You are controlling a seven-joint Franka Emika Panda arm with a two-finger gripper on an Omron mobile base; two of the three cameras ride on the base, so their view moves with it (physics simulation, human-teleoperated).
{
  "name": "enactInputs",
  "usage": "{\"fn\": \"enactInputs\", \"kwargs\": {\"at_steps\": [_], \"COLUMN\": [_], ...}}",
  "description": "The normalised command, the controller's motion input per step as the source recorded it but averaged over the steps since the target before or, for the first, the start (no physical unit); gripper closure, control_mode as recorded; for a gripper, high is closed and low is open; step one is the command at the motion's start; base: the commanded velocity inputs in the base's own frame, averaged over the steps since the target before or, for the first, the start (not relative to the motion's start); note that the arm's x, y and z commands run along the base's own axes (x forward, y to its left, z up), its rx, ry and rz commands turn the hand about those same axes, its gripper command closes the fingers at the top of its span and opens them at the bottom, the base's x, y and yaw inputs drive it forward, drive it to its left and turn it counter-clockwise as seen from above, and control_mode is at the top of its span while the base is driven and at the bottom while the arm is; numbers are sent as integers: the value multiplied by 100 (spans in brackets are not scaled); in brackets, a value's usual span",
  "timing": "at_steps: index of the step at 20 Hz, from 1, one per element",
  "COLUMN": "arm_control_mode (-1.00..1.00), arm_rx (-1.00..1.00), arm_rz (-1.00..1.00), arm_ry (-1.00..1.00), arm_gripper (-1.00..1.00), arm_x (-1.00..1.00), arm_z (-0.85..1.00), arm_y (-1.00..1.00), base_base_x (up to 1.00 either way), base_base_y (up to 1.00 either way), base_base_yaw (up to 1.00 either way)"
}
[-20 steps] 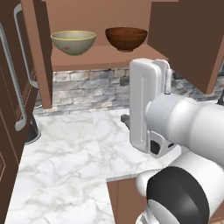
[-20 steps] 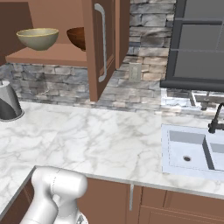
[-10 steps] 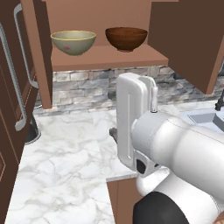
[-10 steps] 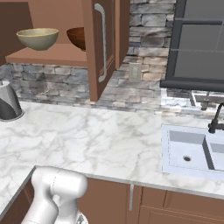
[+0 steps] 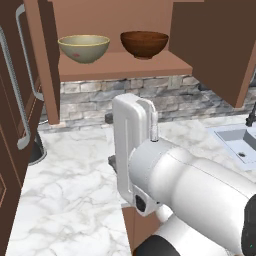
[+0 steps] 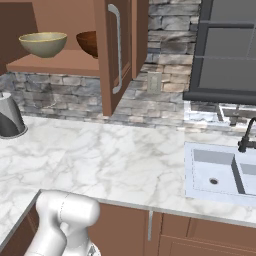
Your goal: Open the cabinet. Pick the bowls from the counter and place them in the cabinet. Then close the cabinet.
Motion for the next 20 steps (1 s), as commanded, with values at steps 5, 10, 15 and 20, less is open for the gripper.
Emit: {"fn": "enactInputs", "kwargs": {"at_steps": [5,10,15,20], "arm_control_mode": [-100,-100,-100,-100], "arm_rx": [0,0,0,0], "arm_rz": [0,0,-1,-9], "arm_ry": [-3,0,-1,-3], "arm_gripper": [-100,-100,-100,-100], "arm_x": [0,3,26,27], "arm_z": [-1,-1,-2,-7], "arm_y": [43,39,8,0], "base_base_x": [0,0,0,0], "base_base_y": [0,0,0,0], "base_base_yaw": [0,0,0,0]}}
